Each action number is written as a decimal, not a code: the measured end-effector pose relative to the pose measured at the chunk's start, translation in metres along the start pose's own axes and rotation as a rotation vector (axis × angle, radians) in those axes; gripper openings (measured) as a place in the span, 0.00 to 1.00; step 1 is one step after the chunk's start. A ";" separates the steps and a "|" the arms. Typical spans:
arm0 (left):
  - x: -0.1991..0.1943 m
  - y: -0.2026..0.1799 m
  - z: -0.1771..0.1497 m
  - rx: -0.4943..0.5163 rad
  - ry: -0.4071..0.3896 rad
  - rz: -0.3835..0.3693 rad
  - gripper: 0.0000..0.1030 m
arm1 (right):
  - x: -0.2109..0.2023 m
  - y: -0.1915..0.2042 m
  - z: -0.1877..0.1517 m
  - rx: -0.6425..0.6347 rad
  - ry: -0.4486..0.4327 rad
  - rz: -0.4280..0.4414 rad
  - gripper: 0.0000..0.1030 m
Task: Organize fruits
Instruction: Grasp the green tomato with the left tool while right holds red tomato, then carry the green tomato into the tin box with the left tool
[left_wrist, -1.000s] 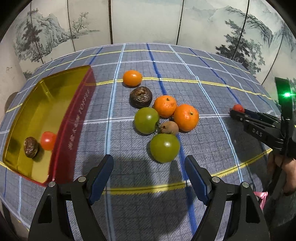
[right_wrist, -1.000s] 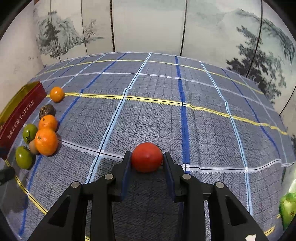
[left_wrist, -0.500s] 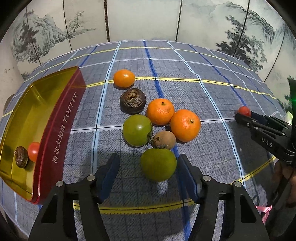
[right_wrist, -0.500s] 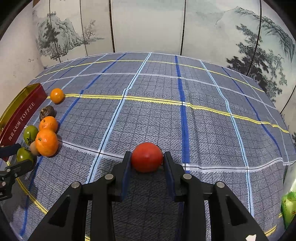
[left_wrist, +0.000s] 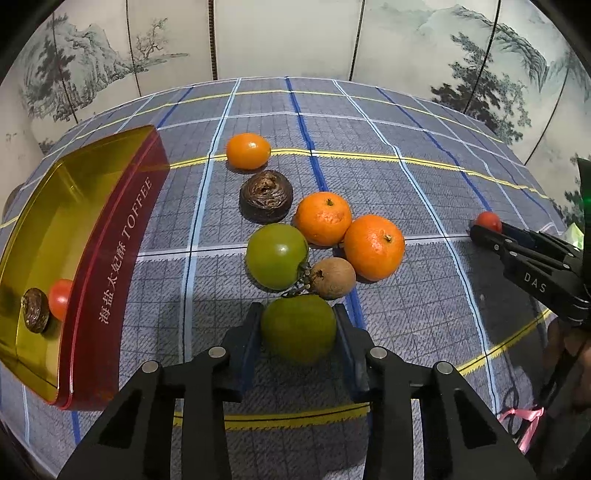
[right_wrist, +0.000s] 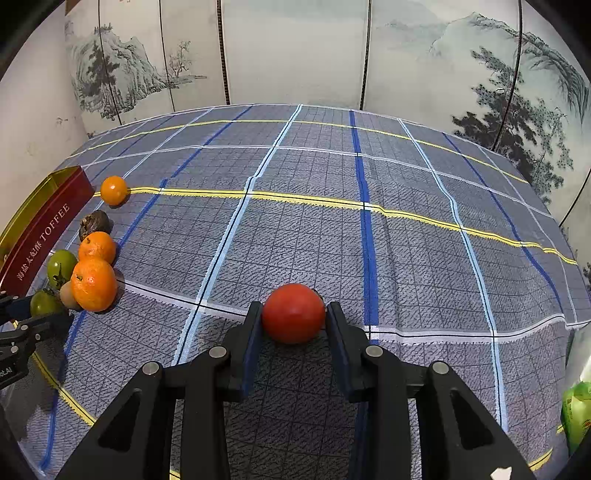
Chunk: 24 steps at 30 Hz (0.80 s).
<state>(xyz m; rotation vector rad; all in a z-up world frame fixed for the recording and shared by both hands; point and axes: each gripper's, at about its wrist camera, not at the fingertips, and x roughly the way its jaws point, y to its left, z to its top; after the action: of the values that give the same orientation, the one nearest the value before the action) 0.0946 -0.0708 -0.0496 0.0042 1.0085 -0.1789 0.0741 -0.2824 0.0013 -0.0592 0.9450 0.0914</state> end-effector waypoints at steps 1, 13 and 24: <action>-0.001 0.001 0.000 -0.003 0.000 -0.001 0.37 | 0.000 0.000 0.000 0.000 0.000 0.000 0.31; -0.027 0.018 0.001 -0.020 -0.041 0.027 0.37 | 0.000 0.000 0.000 0.000 0.000 0.000 0.31; -0.062 0.041 0.006 -0.030 -0.112 0.071 0.37 | 0.000 0.000 0.000 0.000 0.000 0.000 0.31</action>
<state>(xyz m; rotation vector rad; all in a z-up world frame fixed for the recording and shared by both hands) 0.0735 -0.0221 0.0030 0.0029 0.8979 -0.0977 0.0740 -0.2829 0.0014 -0.0591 0.9454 0.0916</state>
